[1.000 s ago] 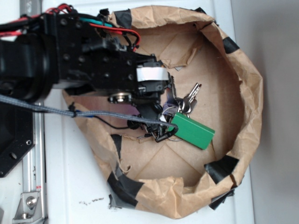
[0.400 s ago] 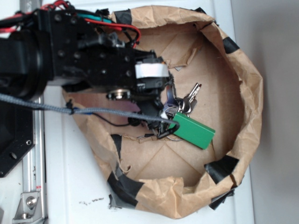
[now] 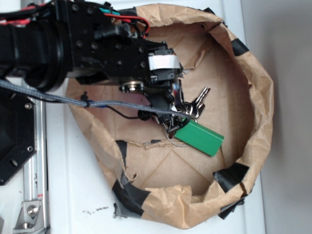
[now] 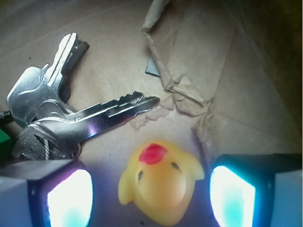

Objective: Grab the yellow duck.

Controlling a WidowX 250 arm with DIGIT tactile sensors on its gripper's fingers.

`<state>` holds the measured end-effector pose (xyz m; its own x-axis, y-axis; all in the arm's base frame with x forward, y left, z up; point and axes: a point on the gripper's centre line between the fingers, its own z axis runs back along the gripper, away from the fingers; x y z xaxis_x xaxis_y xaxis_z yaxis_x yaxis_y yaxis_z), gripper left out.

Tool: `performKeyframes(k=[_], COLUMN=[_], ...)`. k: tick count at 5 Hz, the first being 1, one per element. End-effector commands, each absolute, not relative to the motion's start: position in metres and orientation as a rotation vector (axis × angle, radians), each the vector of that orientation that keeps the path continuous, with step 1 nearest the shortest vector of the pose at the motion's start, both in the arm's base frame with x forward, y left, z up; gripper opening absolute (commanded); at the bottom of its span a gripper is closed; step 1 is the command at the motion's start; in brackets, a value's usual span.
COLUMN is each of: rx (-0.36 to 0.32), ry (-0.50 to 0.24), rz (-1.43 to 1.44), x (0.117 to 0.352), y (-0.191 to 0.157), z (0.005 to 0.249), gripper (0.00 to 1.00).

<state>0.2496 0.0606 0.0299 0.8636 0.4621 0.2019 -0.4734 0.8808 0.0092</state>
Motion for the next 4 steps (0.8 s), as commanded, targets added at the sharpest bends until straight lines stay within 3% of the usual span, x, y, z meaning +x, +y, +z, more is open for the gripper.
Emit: performKeyframes(k=[1,2,4], rx=[0.087,0.084,0.096], ry=[-0.257,-0.267,-0.280], rz=[0.554,0.558,0.546], x=[0.2643,0.2649,0.2576], y=[0.0828,0.0838,0.0770], z=[0.0368,0.0356,0.0367], gripper=[0.73,0.00,0.00])
